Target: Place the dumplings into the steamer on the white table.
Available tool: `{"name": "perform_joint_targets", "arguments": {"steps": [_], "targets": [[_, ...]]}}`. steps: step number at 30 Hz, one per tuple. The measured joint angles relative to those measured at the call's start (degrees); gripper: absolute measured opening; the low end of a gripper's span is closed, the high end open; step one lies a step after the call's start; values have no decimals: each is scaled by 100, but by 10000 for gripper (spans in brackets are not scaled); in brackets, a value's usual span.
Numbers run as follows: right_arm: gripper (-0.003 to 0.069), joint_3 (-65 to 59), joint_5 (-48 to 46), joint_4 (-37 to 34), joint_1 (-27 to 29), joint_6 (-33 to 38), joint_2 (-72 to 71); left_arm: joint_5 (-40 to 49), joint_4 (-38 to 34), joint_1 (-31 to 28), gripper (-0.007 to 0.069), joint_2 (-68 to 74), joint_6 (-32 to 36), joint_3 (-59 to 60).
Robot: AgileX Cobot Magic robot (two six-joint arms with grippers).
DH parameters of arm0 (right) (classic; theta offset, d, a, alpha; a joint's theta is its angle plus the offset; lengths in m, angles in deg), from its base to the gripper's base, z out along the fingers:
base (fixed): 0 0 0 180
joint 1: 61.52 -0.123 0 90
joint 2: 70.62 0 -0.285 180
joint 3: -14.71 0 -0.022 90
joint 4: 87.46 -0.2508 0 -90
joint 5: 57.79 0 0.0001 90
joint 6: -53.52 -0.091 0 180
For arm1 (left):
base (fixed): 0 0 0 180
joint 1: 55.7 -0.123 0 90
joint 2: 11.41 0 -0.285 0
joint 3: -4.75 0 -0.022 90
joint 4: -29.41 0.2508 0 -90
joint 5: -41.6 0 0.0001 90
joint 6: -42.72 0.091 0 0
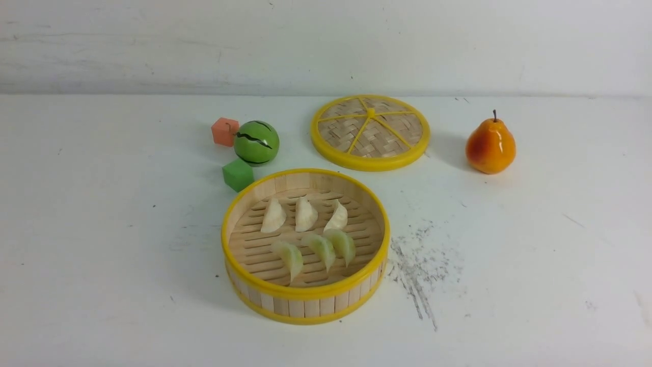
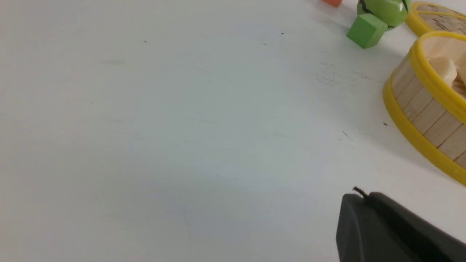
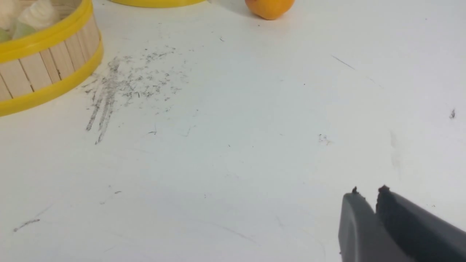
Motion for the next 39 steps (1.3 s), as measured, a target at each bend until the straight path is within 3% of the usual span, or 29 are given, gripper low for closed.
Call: {"name": "perform_joint_targets", "arguments": {"steps": [8,39], "targets": [[95,0,0,0,0,0,0,18,-122,0,-14,0,555,0],[113,0,0,0,0,0,0,22,-128,0,-14,0,587,0]]}}
